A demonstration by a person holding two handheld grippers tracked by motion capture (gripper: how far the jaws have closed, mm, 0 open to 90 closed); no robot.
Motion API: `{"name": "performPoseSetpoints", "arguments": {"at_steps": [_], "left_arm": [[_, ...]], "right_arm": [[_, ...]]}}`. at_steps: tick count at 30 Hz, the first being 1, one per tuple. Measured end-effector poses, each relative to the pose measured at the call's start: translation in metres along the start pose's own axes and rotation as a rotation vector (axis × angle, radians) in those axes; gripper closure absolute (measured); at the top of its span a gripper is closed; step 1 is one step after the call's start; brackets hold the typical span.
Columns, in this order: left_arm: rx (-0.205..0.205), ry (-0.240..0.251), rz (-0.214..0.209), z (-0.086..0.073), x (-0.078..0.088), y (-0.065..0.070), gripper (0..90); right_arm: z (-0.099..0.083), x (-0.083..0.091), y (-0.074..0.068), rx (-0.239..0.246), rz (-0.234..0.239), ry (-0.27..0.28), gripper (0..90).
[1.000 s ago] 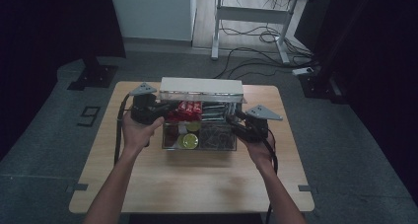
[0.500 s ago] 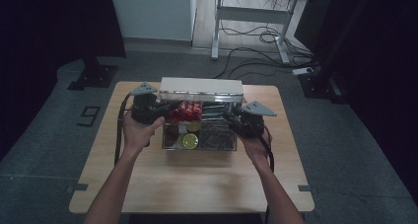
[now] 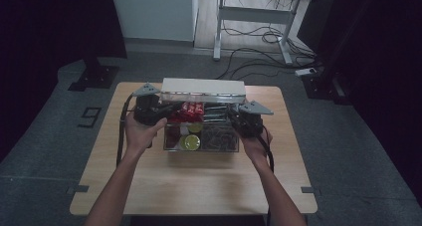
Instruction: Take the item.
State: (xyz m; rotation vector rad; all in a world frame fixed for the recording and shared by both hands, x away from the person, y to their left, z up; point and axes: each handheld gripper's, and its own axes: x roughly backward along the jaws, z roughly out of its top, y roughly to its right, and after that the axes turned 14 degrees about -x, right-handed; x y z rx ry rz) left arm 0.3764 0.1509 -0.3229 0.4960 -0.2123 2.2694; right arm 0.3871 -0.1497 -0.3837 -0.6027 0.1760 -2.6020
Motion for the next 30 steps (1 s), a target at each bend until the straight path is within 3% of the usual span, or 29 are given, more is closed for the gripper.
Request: {"name": "performPoseSetpoints", "arguments": {"at_steps": [30], "left_arm": [[0.001, 0.008, 0.004, 0.001, -0.002, 0.001, 90.0]], "right_arm": [[-0.005, 0.049, 0.011, -0.016, 0.097, 0.151, 89.5]]}}
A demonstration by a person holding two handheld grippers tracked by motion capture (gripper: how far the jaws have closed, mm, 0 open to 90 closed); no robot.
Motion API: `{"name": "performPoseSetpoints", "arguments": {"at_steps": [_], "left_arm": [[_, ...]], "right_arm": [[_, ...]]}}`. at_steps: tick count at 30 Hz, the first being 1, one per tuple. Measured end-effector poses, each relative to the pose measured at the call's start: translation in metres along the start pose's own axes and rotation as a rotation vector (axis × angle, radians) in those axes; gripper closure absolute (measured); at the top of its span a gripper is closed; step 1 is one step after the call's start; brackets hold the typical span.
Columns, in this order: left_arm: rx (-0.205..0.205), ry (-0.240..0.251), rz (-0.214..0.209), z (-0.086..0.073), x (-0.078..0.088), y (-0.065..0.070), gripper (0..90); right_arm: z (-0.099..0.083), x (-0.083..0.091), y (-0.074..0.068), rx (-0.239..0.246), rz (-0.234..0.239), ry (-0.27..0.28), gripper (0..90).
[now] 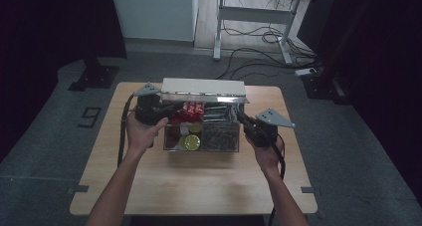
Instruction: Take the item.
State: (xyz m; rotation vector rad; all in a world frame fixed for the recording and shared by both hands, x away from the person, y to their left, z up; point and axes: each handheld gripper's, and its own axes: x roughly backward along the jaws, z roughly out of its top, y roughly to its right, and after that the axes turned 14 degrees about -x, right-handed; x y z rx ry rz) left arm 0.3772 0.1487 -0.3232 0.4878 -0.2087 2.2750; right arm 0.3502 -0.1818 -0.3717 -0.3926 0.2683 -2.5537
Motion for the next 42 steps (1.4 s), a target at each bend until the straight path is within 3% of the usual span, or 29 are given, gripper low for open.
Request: {"name": "performPoseSetpoints", "arguments": {"at_steps": [21, 42], "left_arm": [[0.004, 0.003, -0.001, 0.001, 0.000, -0.001, 90.0], [0.001, 0.002, -0.001, 0.001, -0.001, 0.001, 90.0]], "right_arm": [[-0.002, 0.023, -0.001, -0.001, 0.025, 0.057, 89.5], [-0.005, 0.050, 0.012, -0.016, 0.006, 0.112, 89.5]]}}
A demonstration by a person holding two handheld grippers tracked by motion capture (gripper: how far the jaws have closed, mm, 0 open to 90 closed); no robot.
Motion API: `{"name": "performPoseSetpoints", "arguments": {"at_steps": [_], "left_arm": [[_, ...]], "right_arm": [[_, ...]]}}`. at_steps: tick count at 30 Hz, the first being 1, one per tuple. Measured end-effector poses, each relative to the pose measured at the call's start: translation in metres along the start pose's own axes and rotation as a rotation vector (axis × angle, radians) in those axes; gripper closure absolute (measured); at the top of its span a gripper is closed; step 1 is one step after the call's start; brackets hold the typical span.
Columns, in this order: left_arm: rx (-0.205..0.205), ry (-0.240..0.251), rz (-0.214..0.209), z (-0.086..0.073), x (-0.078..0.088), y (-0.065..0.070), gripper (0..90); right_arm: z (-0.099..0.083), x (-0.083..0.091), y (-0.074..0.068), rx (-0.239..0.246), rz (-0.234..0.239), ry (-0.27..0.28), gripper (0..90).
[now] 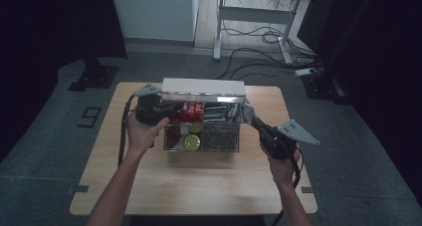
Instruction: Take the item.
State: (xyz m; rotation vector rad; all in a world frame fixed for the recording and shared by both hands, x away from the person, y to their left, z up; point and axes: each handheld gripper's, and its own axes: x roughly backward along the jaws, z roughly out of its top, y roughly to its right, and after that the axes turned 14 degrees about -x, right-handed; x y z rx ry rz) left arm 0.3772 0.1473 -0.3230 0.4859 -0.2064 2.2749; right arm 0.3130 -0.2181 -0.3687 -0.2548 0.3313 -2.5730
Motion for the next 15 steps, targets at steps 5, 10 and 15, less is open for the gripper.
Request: {"name": "performPoseSetpoints", "arguments": {"at_steps": [5, 10, 15], "left_arm": [[-0.002, -0.002, 0.000, 0.0004, 0.0001, 0.0001, 90.0], [-0.003, -0.003, 0.000, 0.0008, 0.0000, 0.0007, 90.0], [-0.003, -0.004, -0.001, 0.0008, 0.0000, 0.0006, 90.0]], "right_arm": [[-0.0018, 0.0032, 0.0026, -0.003, -0.001, -0.004, 89.5], [-0.0032, 0.0046, 0.0047, -0.006, -0.007, -0.003, 89.5], [-0.0057, 0.0072, 0.0096, -0.014, -0.015, -0.007, 89.5]]}}
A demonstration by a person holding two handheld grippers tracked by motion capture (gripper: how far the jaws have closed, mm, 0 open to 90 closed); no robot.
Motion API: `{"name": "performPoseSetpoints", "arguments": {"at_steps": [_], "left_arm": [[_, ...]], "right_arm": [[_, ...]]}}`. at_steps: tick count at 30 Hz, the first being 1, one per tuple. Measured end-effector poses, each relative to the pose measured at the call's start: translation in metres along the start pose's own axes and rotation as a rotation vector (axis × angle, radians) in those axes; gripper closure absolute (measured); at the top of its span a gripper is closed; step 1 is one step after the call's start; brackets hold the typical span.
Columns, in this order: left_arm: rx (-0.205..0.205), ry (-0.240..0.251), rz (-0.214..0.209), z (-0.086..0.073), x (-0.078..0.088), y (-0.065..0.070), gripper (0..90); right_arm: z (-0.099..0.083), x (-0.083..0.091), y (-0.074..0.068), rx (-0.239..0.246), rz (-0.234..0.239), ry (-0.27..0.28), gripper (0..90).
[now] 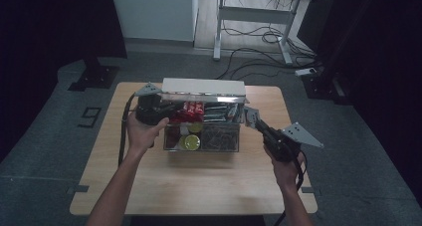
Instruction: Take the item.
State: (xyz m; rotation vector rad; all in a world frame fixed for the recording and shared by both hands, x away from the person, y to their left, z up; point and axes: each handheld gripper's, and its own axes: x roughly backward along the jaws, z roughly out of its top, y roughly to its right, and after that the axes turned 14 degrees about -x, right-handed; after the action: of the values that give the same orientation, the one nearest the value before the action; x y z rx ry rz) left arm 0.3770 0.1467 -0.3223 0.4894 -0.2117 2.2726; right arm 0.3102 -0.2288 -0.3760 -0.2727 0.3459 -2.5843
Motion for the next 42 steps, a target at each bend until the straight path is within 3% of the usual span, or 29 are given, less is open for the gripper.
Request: {"name": "performPoseSetpoints", "arguments": {"at_steps": [22, 42], "left_arm": [[-0.004, -0.001, 0.003, 0.000, 0.001, 0.001, 90.0], [-0.006, 0.001, 0.003, 0.000, 0.002, 0.003, 90.0]], "right_arm": [[-0.015, 0.010, 0.016, -0.033, -0.026, -0.015, 89.5], [-0.041, 0.010, 0.035, -0.076, -0.056, -0.055, 89.5]]}}
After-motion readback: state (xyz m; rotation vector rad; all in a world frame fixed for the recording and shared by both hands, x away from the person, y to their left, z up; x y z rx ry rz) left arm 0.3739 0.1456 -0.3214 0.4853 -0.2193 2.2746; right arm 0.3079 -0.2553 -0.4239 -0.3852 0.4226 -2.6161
